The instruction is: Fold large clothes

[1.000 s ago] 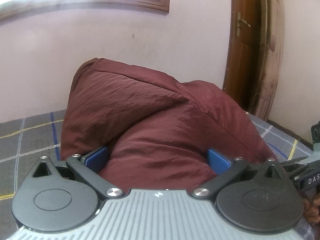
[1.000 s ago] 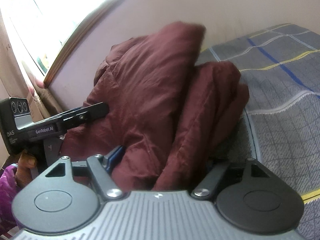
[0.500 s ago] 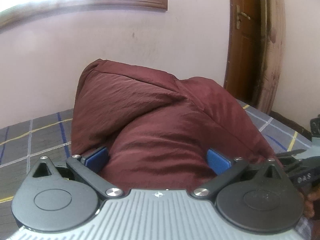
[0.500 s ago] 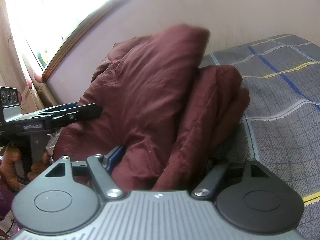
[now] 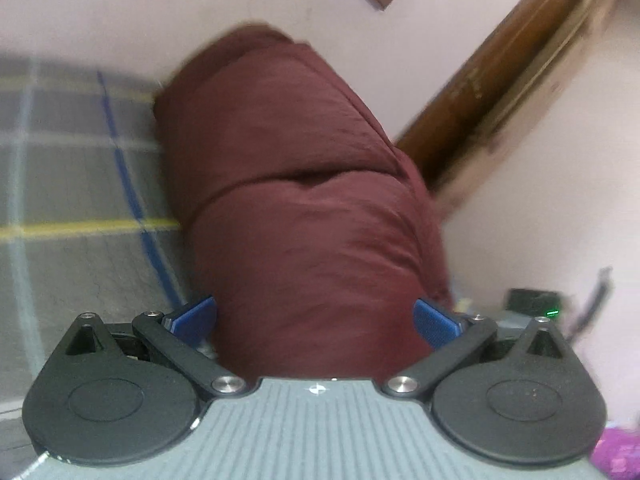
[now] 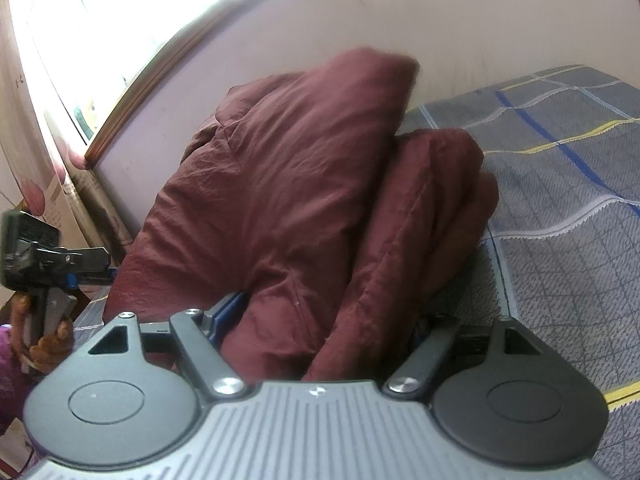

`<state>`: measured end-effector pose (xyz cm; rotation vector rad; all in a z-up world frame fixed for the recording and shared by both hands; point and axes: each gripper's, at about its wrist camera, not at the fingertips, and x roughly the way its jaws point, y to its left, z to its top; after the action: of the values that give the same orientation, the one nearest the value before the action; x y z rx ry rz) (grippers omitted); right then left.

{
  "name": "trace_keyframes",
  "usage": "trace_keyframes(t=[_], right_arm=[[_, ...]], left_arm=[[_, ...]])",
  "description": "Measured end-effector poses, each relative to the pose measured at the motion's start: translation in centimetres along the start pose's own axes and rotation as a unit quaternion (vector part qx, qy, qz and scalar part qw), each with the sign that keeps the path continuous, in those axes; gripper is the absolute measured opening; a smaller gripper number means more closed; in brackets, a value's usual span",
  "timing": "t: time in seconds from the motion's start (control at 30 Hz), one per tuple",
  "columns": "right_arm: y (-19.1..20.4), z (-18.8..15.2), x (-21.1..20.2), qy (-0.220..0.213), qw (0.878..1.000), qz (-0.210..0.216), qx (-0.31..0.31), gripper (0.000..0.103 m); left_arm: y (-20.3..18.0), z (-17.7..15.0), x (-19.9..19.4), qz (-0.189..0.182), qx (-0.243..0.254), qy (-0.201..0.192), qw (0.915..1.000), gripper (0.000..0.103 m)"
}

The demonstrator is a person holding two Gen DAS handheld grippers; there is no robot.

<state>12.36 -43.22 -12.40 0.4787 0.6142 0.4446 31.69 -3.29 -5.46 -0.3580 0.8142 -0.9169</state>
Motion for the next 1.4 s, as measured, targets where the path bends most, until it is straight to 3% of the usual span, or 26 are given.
trace_keyframes(t=[0.23, 0.4, 0.63, 0.8, 1.07, 1.17, 1.23, 1.3, 1.4], right_arm=[[-0.1, 0.0, 0.1, 0.0, 1.0, 0.001, 0.002, 0.081], [-0.2, 0.0, 0.1, 0.002, 1.0, 0.0, 0.002, 0.082], [0.2, 0.3, 0.6, 0.015, 1.0, -0.009, 0.005, 0.087], [0.7, 1.0, 1.1, 0.023, 1.0, -0.004, 0.012, 0.097], [-1.5, 2.2, 2.2, 0.014, 0.993, 0.033, 0.113, 0.103], [-0.7, 1.8, 2.6, 0.005, 0.996, 0.015, 0.086, 0.092], [0.7, 1.9, 2.3, -0.004, 0.999, -0.003, 0.047, 0.075], [2.4, 2.1, 1.7, -0.015, 1.0, -0.021, 0.001, 0.066], [3.6, 2.0, 1.3, -0.03, 0.999, -0.034, -0.022, 0.061]], left_arm=[[4.6, 1.8, 3.2, -0.063, -0.065, 0.044, 0.995, 0.103], [5.1, 3.0, 5.6, -0.072, -0.079, 0.078, 0.9912, 0.103], [2.3, 2.8, 6.2, 0.001, -0.031, 0.065, 0.9974, 0.103], [0.9, 2.0, 6.1, 0.031, -0.021, 0.05, 0.998, 0.103], [-0.8, 1.3, 6.4, 0.051, -0.013, 0.035, 0.998, 0.103], [-1.9, 0.9, 6.3, 0.074, 0.006, 0.025, 0.9969, 0.103], [-3.4, 0.6, 6.2, 0.097, 0.028, 0.016, 0.9948, 0.103], [-5.1, 0.2, 6.2, 0.117, 0.053, 0.003, 0.9917, 0.103], [-6.0, -0.1, 6.0, 0.124, 0.059, -0.003, 0.9906, 0.103]])
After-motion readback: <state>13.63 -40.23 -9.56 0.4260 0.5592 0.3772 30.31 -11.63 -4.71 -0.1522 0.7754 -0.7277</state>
